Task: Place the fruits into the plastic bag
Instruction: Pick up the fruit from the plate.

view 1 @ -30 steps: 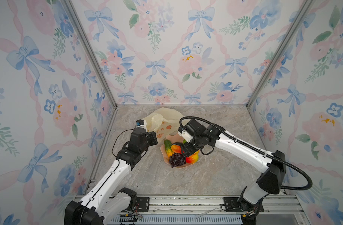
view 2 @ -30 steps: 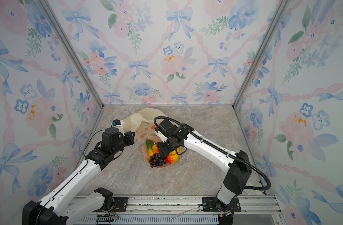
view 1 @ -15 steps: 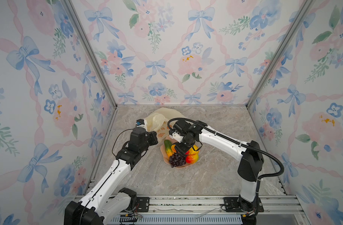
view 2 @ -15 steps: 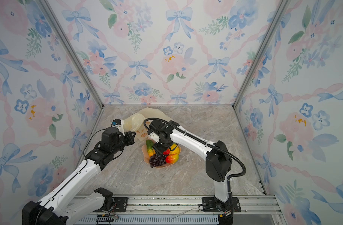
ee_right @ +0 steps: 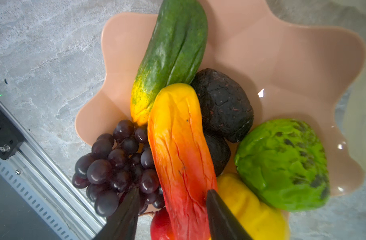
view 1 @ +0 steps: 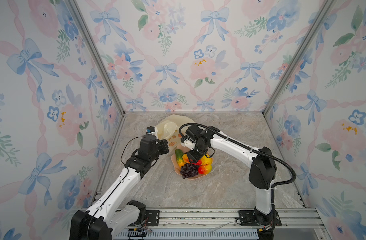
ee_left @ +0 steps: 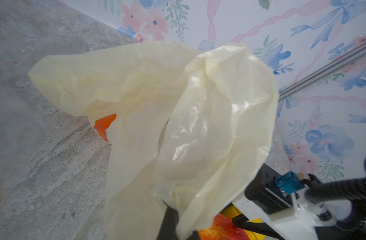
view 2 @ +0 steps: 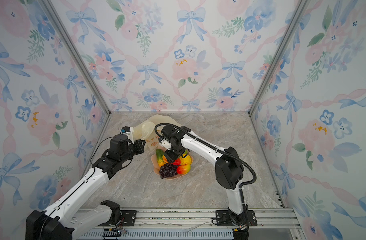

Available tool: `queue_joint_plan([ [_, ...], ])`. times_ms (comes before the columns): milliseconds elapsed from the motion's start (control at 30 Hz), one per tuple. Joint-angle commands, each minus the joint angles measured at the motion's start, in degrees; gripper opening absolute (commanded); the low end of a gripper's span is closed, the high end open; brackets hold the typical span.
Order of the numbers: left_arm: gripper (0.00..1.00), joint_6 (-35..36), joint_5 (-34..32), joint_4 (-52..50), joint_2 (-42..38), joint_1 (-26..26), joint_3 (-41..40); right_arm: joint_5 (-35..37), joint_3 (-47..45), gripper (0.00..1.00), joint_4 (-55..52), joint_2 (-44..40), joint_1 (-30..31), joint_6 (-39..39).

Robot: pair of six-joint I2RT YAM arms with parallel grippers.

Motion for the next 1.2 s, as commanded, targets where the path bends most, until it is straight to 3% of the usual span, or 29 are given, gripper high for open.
queue_joint_plan([
  [0,0.00,0.2,0.7,0.5,0.2,0.4,1.2,-2.1,1.7,0.53,-2.0,1.9,-0.3,-1.1],
  [167,0.00,0.2,0.7,0.5,0.3,0.7,1.0,-1.7,2.2,0.54,-1.8,3.0,-0.3,-1.4],
  [300,0.00,0.2,0.9,0.5,0.3,0.7,1.1,0.9,2.9,0.71,-2.2,3.7,0.0,-1.9],
  [533,0.00,0.0,0.9,0.4,0.0,0.8,0.9,2.1,3.7,0.71,-1.4,4.6,0.9,-1.6],
  [667,0.00,-0.2,1.1,0.5,0.0,0.7,0.9,3.6,3.8,0.65,-0.6,4.5,1.2,-1.2],
  [933,0.00,-0.3,1.3,0.4,-0.2,0.8,1.1,4.9,2.5,0.41,1.5,1.6,1.3,-0.6],
  [1167,0.00,-0.5,1.4,0.4,-0.6,0.7,1.2,5.1,-0.3,0.35,3.3,-2.8,1.5,0.5],
])
